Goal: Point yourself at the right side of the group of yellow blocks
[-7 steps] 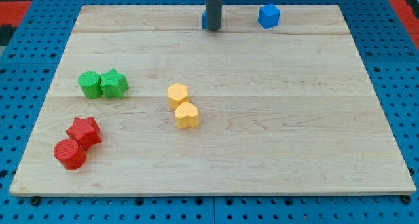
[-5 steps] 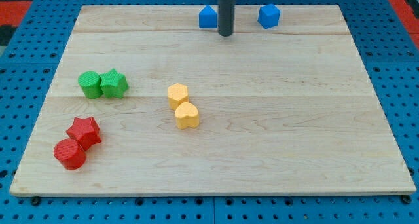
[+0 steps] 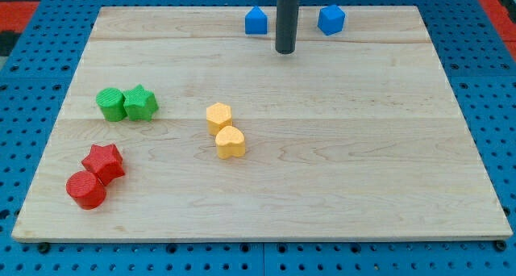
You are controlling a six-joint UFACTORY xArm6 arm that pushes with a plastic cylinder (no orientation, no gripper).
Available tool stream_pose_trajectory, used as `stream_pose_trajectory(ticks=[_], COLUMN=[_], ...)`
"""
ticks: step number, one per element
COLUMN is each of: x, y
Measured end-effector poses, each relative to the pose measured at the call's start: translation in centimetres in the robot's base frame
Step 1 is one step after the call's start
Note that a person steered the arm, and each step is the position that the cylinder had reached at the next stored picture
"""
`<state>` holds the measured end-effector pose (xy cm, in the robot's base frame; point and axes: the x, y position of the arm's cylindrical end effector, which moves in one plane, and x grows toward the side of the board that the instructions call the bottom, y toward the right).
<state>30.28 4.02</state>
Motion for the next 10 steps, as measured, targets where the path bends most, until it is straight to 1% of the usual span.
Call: stream_pose_trajectory(ticks=[7, 9, 10], x=[0.5, 6.9, 9.2], y=[-2.1, -2.1, 0.2])
